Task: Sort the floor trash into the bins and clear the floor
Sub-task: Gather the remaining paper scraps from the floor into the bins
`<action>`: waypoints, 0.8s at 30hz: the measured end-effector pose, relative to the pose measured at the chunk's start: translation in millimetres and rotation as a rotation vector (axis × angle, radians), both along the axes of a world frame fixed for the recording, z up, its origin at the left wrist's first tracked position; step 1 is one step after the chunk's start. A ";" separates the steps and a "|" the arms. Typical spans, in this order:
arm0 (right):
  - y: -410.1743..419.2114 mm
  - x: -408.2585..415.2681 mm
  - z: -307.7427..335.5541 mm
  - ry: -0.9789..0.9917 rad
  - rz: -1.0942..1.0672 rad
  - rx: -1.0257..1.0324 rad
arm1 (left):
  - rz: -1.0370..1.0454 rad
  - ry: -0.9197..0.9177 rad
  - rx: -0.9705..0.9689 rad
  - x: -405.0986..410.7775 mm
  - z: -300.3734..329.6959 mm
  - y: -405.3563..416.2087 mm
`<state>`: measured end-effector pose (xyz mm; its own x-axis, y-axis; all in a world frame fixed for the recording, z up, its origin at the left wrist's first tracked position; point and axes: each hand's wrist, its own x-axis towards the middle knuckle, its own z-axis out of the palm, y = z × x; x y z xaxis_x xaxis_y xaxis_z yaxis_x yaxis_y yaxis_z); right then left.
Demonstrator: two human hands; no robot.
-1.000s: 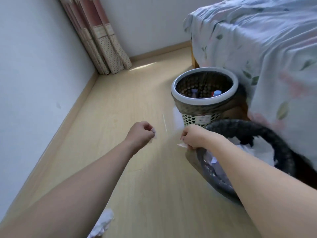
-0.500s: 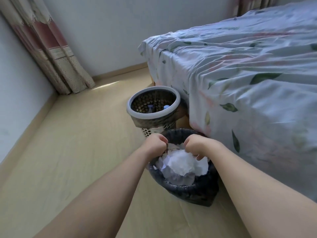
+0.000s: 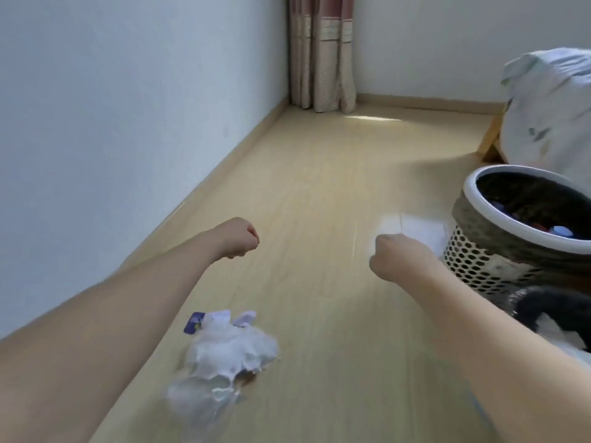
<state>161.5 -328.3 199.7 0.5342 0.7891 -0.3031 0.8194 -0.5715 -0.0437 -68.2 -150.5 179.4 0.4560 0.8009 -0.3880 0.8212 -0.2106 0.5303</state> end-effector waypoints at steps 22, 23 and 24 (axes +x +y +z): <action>165.6 -203.4 -245.1 0.397 -0.016 -0.191 | -0.335 -0.133 0.603 -211.6 -284.6 82.7; 170.2 -202.3 -246.7 0.402 -0.006 -0.211 | -0.328 -0.141 0.586 -211.2 -285.2 84.4; 173.9 -201.6 -247.0 0.403 0.006 -0.232 | -0.325 -0.150 0.581 -211.8 -286.1 85.5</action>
<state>-40.1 -154.4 -47.3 0.3333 0.6785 -0.6547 0.7665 -0.5993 -0.2309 -280.0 -64.9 -106.8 0.7236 0.6738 0.1496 0.5950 -0.7187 0.3598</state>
